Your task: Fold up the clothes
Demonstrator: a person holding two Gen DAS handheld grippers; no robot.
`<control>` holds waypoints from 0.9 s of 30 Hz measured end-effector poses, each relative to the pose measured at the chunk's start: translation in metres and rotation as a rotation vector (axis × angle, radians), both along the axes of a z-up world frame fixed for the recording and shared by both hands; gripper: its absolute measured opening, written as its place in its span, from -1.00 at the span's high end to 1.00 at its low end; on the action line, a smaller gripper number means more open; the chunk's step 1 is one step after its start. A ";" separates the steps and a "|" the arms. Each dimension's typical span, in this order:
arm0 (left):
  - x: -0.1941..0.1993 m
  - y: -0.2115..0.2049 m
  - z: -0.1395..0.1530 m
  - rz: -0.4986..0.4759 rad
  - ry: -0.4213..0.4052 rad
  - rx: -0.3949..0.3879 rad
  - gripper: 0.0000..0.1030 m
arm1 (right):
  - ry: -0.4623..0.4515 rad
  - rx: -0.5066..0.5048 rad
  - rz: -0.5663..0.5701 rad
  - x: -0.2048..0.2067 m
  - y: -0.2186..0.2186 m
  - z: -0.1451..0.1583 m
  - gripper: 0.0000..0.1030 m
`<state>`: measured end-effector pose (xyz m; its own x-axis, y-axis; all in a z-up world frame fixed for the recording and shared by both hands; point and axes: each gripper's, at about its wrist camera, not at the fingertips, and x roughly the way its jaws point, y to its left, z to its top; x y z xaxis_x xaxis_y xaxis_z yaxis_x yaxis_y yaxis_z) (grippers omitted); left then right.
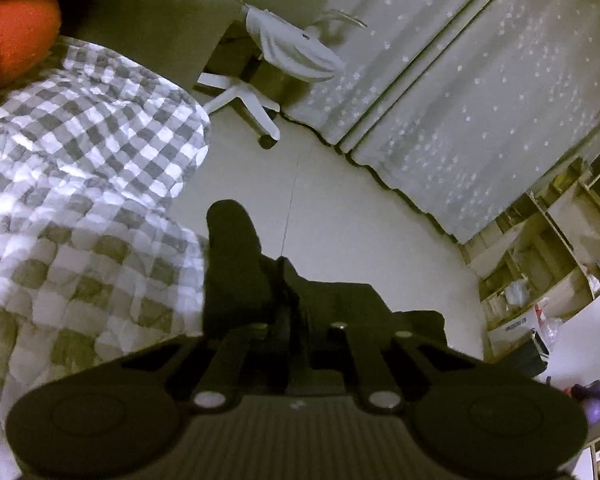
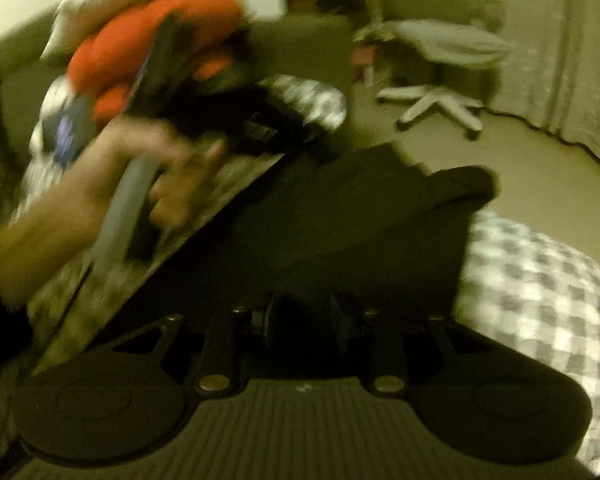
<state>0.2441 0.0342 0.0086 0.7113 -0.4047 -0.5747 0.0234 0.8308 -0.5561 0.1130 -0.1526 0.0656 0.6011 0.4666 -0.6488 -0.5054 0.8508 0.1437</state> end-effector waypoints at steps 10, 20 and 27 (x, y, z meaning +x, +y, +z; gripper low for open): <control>-0.001 -0.003 -0.001 -0.004 -0.021 -0.018 0.86 | 0.086 0.180 -0.234 0.104 -0.064 -0.011 0.35; 0.002 0.004 0.002 0.022 -0.050 -0.025 0.97 | -0.003 0.121 -0.228 0.152 -0.060 -0.024 0.85; 0.003 -0.003 0.001 -0.010 -0.056 -0.028 0.95 | -0.028 0.083 -0.281 0.154 -0.083 -0.027 0.85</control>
